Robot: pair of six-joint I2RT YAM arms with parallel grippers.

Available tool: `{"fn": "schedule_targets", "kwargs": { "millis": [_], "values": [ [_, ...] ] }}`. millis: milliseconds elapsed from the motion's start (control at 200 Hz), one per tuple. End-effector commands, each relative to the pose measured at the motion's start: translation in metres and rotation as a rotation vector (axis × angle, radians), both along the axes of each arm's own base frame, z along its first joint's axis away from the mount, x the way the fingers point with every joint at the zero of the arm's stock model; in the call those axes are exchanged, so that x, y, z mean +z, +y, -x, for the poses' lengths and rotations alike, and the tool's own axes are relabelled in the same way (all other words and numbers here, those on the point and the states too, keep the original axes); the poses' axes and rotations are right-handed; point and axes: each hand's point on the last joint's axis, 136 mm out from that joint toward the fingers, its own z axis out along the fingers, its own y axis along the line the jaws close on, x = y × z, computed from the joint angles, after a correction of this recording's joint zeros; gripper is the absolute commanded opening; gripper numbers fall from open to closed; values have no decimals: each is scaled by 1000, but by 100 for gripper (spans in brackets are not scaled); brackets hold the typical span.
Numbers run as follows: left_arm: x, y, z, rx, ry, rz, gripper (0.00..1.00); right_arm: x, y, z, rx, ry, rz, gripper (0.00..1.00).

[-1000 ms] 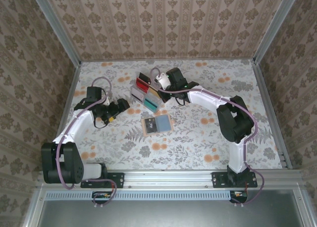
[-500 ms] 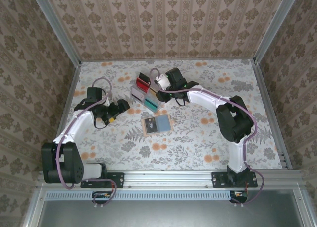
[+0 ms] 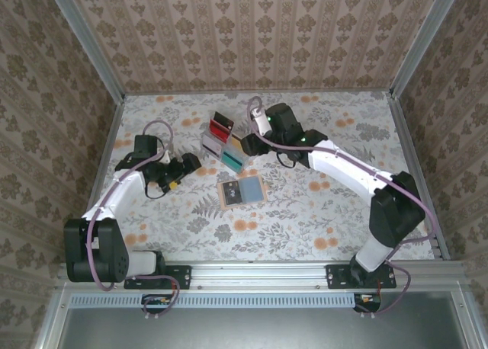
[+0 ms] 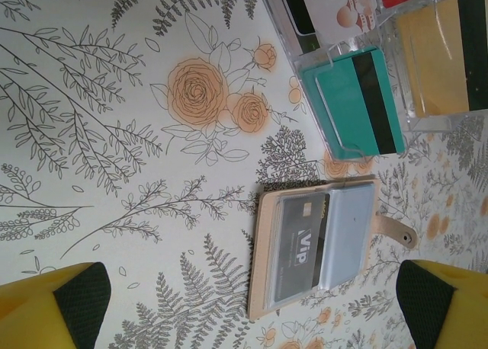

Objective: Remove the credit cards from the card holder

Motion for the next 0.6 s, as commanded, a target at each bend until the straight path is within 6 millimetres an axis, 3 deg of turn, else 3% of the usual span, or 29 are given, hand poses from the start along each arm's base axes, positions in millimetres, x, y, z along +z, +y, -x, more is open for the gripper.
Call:
{"fn": "schedule_targets", "kwargs": {
  "millis": [0, 230, 345, 445, 595],
  "values": [
    [-1, -5, 2, -1, 1, 15, 100, -34, -4, 33, -100, 126, 60, 65],
    [-4, -5, 0, 11, 0, 4, 100, -97, 12, 75, -155, 287, 146, 69],
    [-2, -5, -2, 10, -1, 2, 100, -122, 21, 81, -177, 353, 187, 67],
    [-1, -5, -2, 6, 0, -1, 100, -133, 33, 83, -180, 412, 143, 64],
    [0, -14, -1, -21, -14, 28, 99, -147, 46, 77, -196, 470, 58, 50]
  ]
}}
